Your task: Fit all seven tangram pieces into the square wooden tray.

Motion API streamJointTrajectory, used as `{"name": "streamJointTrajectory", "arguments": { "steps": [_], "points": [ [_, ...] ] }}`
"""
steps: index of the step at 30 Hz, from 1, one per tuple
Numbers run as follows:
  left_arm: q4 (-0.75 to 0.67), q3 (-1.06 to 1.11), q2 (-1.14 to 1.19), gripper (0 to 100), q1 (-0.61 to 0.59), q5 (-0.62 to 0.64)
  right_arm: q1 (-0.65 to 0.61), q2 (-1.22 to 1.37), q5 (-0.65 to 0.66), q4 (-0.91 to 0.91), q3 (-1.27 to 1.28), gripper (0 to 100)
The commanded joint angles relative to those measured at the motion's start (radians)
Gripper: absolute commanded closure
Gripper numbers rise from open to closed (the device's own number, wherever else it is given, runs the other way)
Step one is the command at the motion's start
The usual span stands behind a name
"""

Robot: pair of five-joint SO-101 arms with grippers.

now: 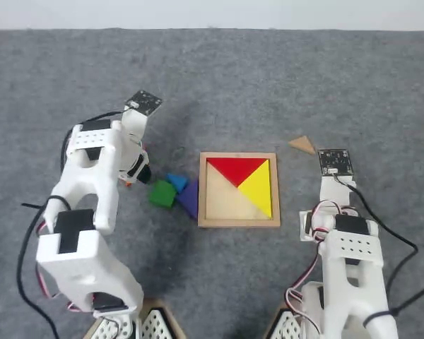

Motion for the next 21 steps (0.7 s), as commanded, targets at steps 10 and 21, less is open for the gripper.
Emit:
{"name": "streamJointTrajectory", "arguments": {
  "steps": [10,21],
  "points": [
    [0.087,-0.199,0.166,81,-0.021,-0.026,0.015,-0.033,0.000,-0.016,-0.008,72.8],
    [0.124,-0.315,0.199,89,-0.086,-0.032,0.015,-0.033,0.000,-0.015,-0.008,72.8]
  ]
}}
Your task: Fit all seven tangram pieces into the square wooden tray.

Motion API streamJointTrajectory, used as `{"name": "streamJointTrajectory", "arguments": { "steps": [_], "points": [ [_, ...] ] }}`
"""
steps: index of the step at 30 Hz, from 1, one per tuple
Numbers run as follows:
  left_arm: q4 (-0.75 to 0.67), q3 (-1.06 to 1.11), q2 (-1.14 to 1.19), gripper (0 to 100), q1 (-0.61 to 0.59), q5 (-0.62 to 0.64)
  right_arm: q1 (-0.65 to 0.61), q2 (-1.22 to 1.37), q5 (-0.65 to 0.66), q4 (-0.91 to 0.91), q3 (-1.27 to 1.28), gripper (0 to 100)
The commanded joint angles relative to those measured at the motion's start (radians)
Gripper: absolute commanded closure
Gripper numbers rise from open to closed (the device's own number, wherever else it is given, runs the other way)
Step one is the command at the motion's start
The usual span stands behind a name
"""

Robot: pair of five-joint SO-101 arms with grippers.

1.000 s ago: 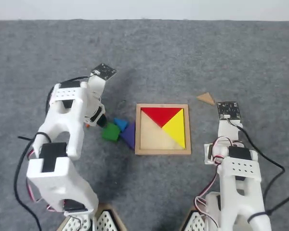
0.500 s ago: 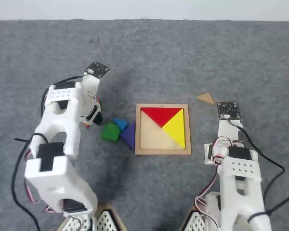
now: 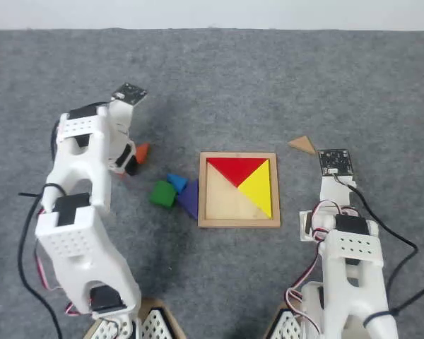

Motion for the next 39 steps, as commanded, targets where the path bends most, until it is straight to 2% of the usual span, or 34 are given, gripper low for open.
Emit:
{"name": "streamJointTrajectory", "arguments": {
  "steps": [1,6,12,16,22,26,31,39],
  "points": [
    [0.003,-0.045,-0.005,90,-0.009,-0.023,0.015,-0.033,0.000,-0.015,-0.008,72.8],
    [0.035,-0.073,-0.029,93,-0.006,-0.063,0.015,-0.033,0.000,-0.015,-0.008,72.8],
    [0.106,-0.102,-0.167,84,-0.009,-0.058,0.015,-0.033,0.000,-0.016,-0.008,72.8],
    [0.087,-0.099,-0.207,83,0.040,-0.058,0.015,-0.033,0.000,-0.016,-0.008,72.8],
    [0.055,-0.105,-0.097,83,0.129,-0.057,0.015,-0.033,0.000,-0.016,-0.008,72.8],
    [0.000,-0.105,-0.021,83,0.129,-0.057,0.015,-0.033,0.000,-0.016,-0.008,72.8],
    [-0.003,-0.154,0.086,83,0.110,-0.057,0.015,-0.033,0.000,-0.016,-0.008,72.8],
    [0.170,-0.435,0.272,83,0.057,-0.061,0.015,-0.033,0.000,-0.016,-0.008,72.8]
  ]
}}
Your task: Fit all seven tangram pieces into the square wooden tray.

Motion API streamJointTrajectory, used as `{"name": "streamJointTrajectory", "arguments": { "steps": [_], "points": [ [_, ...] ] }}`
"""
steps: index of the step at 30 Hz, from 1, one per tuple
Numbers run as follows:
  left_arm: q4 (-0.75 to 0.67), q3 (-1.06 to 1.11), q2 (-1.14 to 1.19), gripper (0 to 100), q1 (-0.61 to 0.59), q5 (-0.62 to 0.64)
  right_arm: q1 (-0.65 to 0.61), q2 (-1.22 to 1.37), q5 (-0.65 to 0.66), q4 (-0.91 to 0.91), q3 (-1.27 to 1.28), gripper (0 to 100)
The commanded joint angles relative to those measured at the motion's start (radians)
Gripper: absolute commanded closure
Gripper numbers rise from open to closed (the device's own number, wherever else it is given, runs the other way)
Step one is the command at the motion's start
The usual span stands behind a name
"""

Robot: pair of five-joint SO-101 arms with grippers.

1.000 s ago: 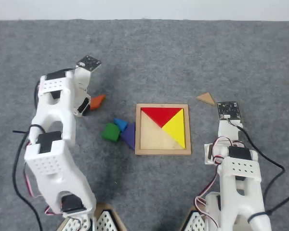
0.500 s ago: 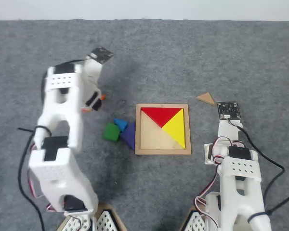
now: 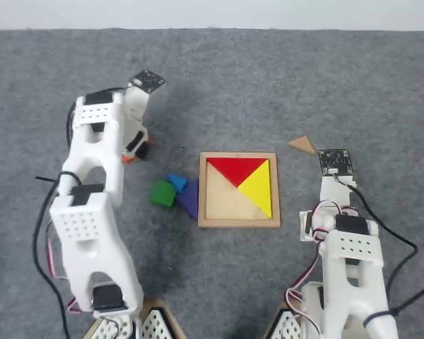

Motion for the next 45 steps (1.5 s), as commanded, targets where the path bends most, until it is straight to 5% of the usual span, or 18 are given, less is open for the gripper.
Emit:
{"name": "streamJointTrajectory", "arguments": {
  "steps": [1,15,30,36,45],
  "points": [
    [0.133,-0.177,0.104,83,-0.018,-0.005,0.015,-0.033,0.000,-0.016,-0.008,72.8],
    [0.476,-0.567,0.275,96,0.008,-0.055,0.015,-0.033,0.000,-0.016,-0.008,72.8],
    [0.411,-0.031,-0.166,96,0.094,-0.064,0.015,-0.033,0.000,-0.018,-0.008,72.8],
    [0.339,-0.007,-0.167,85,0.052,-0.015,0.015,-0.033,0.000,-0.018,-0.008,72.8],
    [0.226,-0.008,-0.161,84,0.020,-0.012,0.015,-0.033,0.000,-0.018,-0.008,72.8]
  ]
}}
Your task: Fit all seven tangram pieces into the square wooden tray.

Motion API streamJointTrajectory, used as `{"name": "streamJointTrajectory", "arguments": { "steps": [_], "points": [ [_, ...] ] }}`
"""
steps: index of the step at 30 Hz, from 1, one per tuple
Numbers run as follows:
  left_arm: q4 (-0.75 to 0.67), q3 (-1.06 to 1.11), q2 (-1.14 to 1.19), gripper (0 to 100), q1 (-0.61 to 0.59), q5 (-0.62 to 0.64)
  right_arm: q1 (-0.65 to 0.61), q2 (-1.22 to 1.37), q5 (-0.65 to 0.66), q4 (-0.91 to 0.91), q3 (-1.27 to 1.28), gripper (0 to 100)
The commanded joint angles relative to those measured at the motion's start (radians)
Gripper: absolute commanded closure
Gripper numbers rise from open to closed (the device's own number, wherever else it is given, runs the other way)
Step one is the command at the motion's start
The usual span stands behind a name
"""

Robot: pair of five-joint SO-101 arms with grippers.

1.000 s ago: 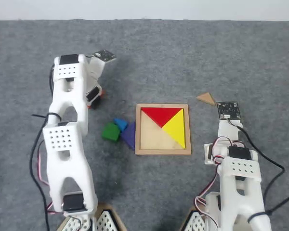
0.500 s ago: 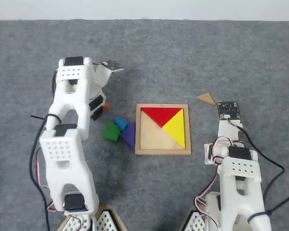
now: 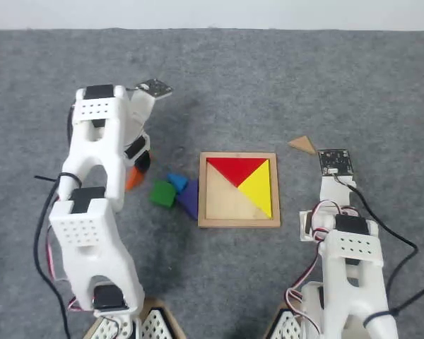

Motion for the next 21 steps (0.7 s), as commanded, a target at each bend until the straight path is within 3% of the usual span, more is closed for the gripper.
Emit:
{"name": "streamJointTrajectory", "arguments": {
  "steps": [1,9,17,21],
  "points": [
    [-0.060,-0.001,-0.061,84,-0.009,0.012,0.015,-0.033,0.000,-0.018,-0.008,72.8],
    [-0.044,0.001,-0.063,84,-0.008,0.028,0.015,-0.033,0.000,-0.018,-0.008,72.8],
    [-0.104,0.038,-0.061,83,-0.092,0.273,0.015,-0.033,0.000,-0.018,-0.008,72.8],
    [-0.189,0.133,-0.061,78,-0.092,0.301,0.015,-0.033,0.002,-0.016,-0.008,72.8]
  ]
}}
